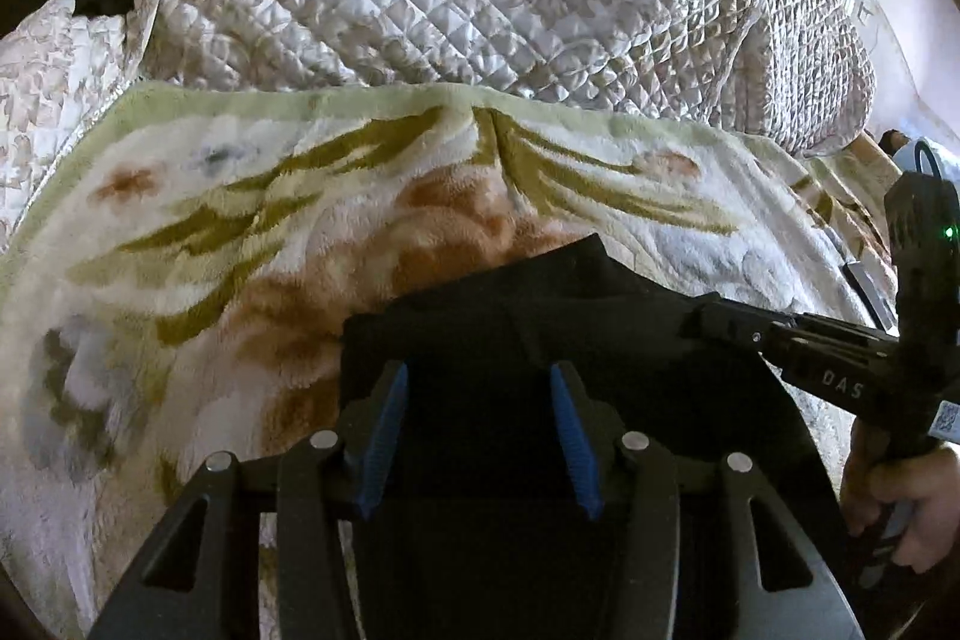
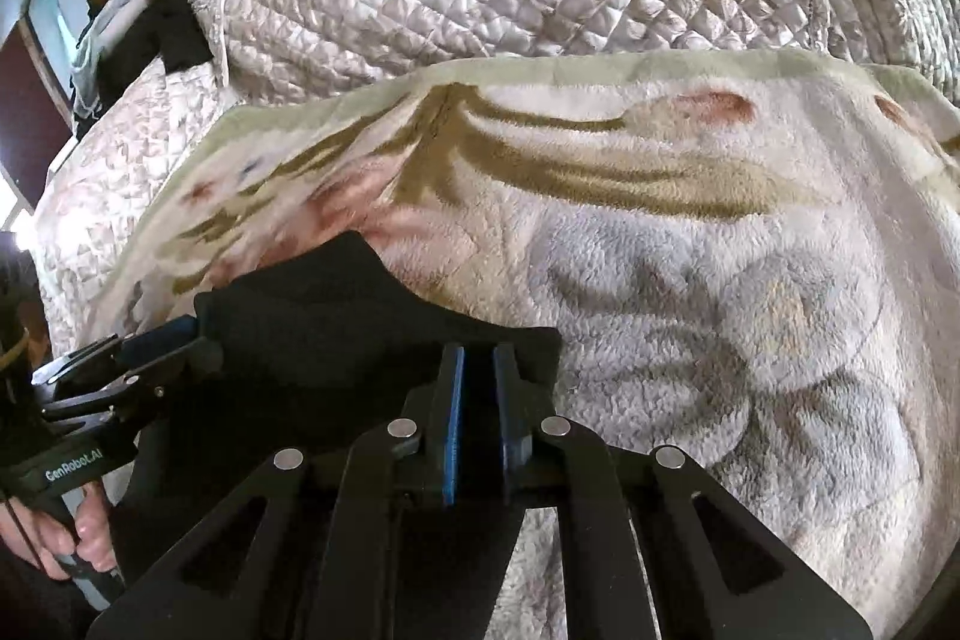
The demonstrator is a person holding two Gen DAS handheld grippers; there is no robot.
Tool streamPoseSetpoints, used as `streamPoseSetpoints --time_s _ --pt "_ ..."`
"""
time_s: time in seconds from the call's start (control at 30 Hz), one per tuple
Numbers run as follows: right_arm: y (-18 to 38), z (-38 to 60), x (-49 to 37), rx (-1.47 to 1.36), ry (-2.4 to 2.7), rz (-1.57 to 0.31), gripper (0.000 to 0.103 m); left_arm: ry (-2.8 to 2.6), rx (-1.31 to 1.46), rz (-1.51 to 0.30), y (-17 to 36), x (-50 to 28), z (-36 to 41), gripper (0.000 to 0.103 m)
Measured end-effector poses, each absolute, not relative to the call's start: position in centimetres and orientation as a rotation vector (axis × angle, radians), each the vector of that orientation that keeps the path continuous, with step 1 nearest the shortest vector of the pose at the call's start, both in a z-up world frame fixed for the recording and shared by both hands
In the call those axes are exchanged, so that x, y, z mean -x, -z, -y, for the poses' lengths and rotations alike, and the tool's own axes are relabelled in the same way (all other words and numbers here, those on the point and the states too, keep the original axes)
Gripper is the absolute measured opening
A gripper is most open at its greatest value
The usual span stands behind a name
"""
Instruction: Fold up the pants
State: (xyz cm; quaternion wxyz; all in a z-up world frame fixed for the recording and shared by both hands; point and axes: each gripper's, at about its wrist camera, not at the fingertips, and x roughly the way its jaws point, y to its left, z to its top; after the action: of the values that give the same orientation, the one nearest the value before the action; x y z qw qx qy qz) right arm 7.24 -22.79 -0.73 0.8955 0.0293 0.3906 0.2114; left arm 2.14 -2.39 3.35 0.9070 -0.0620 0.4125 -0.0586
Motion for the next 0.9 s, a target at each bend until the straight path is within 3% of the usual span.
streamPoseSetpoints --time_s 0.33,0.53,0.9 --pt "-1.5 23.3 -4.1 -0.105 -0.438 -0.779 0.011 0.104 0.120 -0.839 -4.9 -1.0 2.5 0.052" --pt "-2.7 22.9 -0.1 -0.063 -0.465 -0.725 0.021 0.113 0.116 -0.813 -6.3 1.7 2.8 0.052" --pt "1.0 22.2 5.8 0.065 -0.455 -0.753 0.024 0.125 0.114 -0.844 -4.1 7.9 2.2 0.050"
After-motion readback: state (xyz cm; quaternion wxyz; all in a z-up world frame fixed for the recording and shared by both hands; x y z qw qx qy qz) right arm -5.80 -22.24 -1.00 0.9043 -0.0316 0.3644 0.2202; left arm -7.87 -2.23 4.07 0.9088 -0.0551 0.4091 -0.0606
